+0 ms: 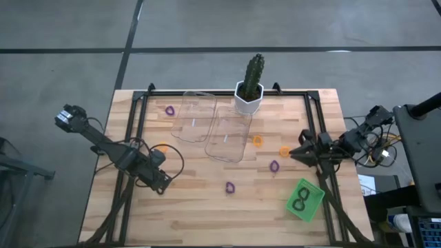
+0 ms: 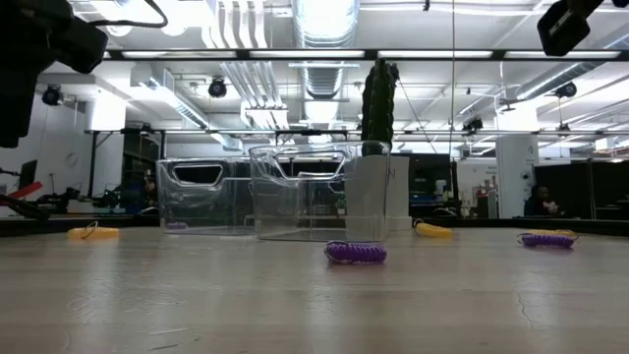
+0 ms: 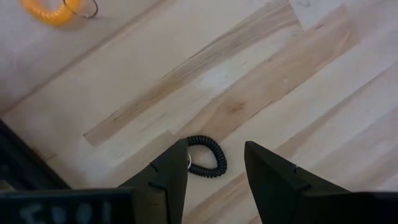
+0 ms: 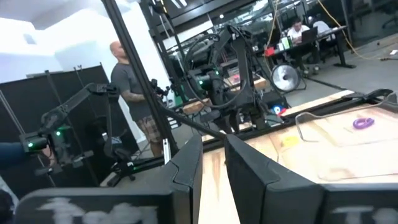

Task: Sort spring keychains
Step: Put the black spring keychain into the green basket

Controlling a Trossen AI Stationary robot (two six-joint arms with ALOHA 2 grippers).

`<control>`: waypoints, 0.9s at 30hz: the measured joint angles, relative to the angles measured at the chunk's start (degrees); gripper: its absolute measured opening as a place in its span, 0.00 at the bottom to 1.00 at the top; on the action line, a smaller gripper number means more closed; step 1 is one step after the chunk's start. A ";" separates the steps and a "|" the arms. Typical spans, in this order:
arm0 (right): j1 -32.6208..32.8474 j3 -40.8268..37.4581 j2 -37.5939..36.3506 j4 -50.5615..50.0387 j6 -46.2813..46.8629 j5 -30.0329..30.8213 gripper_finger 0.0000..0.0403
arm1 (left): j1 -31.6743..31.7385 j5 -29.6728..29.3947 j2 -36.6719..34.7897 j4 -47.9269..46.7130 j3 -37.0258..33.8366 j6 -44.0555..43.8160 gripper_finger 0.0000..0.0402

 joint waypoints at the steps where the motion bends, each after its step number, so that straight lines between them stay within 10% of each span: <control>1: 0.00 -0.19 -0.01 -0.01 0.01 0.01 0.16 | 0.03 -0.68 0.00 -0.01 0.00 0.45 0.38; 27: -0.02 -0.14 -0.01 0.31 -0.01 0.10 0.16 | -0.15 12.21 8.15 11.48 -11.01 -8.42 0.38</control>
